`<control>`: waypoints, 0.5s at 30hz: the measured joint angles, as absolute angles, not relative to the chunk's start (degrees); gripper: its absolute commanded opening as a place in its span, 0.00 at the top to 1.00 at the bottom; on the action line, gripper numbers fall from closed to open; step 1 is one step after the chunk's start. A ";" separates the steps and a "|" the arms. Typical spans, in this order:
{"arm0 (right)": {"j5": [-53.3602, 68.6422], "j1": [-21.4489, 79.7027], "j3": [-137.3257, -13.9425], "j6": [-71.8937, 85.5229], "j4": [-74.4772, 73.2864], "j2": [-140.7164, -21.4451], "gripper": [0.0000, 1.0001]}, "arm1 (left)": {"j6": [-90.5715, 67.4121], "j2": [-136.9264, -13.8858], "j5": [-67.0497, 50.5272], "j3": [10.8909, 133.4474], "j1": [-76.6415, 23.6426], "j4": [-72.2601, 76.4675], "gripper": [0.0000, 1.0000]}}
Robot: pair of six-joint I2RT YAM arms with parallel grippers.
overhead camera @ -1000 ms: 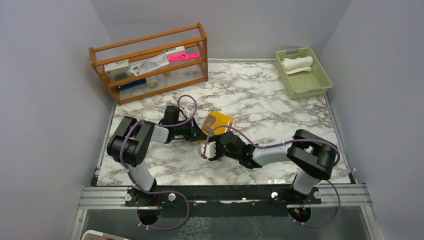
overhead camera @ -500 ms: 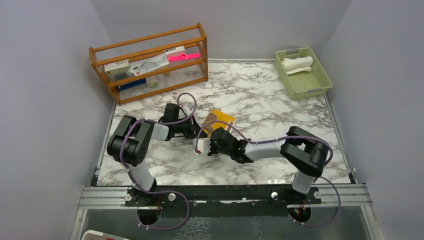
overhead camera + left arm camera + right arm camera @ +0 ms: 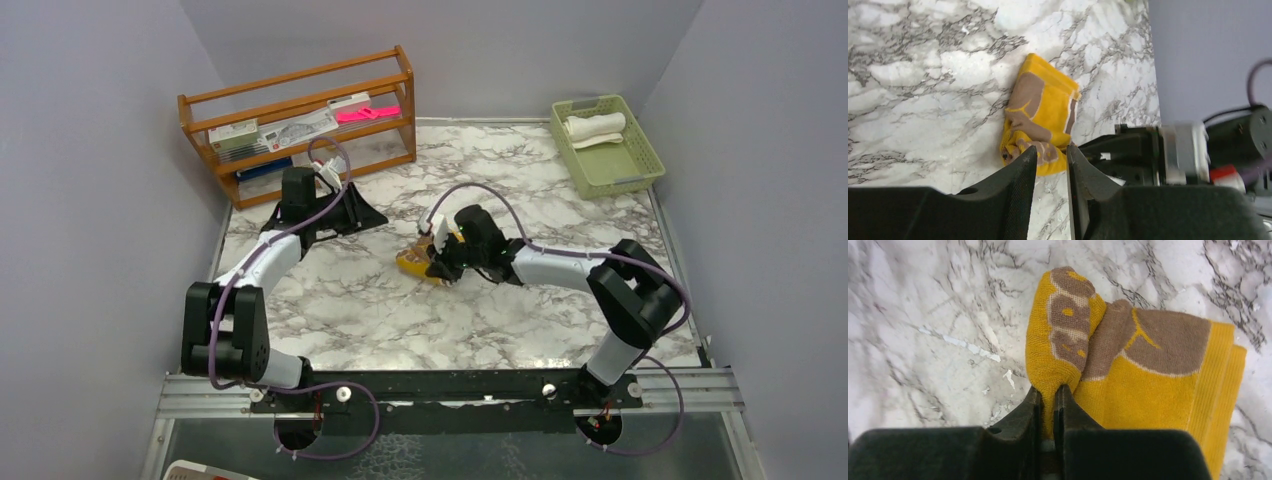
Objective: Roll the towels
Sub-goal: Roll the towel at the center of the board.
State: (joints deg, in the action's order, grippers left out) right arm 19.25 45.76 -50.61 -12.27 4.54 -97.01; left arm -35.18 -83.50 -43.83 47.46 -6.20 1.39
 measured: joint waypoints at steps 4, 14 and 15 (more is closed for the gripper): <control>27.53 40.42 -51.13 -1.10 5.23 -97.06 0.99 | -34.17 -79.40 -44.40 47.64 -6.13 0.95 0.68; 47.48 28.62 -43.92 30.28 22.35 -106.54 0.99 | -36.88 -82.50 -44.53 43.46 -12.60 4.25 0.68; 48.40 28.32 -43.05 32.84 24.12 -107.44 0.99 | -37.69 -83.35 -44.53 43.31 -13.74 5.45 0.68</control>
State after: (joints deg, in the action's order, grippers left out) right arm 48.40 28.32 -43.05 32.84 24.12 -107.44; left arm -37.69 -83.35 -44.53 43.31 -13.74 5.45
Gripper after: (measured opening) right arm 0.076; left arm 0.315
